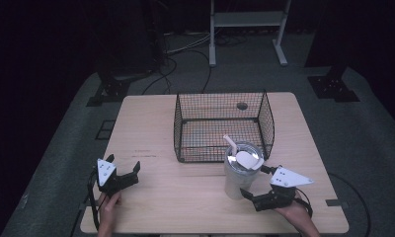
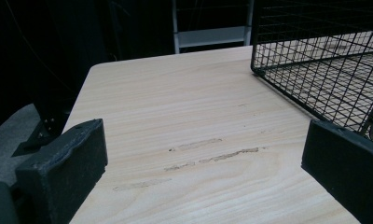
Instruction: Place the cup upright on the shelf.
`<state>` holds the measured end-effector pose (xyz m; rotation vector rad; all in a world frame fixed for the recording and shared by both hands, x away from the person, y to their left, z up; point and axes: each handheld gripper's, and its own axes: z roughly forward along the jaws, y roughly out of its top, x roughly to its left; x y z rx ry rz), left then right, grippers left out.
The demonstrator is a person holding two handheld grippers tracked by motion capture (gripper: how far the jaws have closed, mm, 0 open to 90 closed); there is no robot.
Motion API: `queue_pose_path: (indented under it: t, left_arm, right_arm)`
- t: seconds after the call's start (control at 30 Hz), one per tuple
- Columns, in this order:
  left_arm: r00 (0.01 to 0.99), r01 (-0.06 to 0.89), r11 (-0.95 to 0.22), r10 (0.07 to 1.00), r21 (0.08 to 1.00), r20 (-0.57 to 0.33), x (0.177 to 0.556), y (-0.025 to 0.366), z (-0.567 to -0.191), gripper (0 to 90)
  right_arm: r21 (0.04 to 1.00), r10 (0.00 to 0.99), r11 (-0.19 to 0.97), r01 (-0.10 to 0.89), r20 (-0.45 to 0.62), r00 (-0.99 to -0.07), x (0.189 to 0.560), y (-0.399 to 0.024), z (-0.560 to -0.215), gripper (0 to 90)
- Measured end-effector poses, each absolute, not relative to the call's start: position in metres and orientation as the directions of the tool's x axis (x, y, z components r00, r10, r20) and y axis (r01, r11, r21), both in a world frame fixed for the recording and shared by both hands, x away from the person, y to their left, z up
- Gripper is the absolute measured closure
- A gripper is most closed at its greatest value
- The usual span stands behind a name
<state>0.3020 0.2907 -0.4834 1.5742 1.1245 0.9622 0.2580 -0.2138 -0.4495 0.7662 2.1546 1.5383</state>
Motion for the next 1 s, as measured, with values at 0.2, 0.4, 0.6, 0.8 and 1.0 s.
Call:
queue_pose_path:
  t: [0.2, 0.4, 0.6, 0.8, 1.0]
  left_arm:
    - [0.271, 0.219, -0.134, 0.960, 0.966, 0.071, 0.302, 0.291, -0.483, 0.0]
    - [0.271, 0.219, -0.134, 0.960, 0.966, 0.071, 0.302, 0.291, -0.483, 0.0]
    - [0.271, 0.220, -0.134, 0.960, 0.966, 0.071, 0.302, 0.291, -0.483, 0.0]
    - [0.272, 0.219, -0.135, 0.960, 0.966, 0.072, 0.302, 0.291, -0.483, 0.0]
    - [0.272, 0.219, -0.135, 0.960, 0.966, 0.072, 0.302, 0.291, -0.483, 0.0]
  right_arm:
    - [0.953, 0.634, 0.224, 0.204, 0.016, -0.773, 0.264, -0.206, -0.452, 1.9]
    - [0.959, 0.628, 0.195, 0.206, 0.039, -0.778, 0.269, -0.201, -0.453, 1.9]
    - [0.964, 0.625, 0.177, 0.200, 0.047, -0.779, 0.272, -0.193, -0.455, 1.9]
    - [0.968, 0.627, 0.170, 0.182, 0.037, -0.778, 0.275, -0.187, -0.456, 1.9]
    - [0.975, 0.629, 0.145, 0.168, 0.040, -0.777, 0.277, -0.184, -0.457, 2.0]
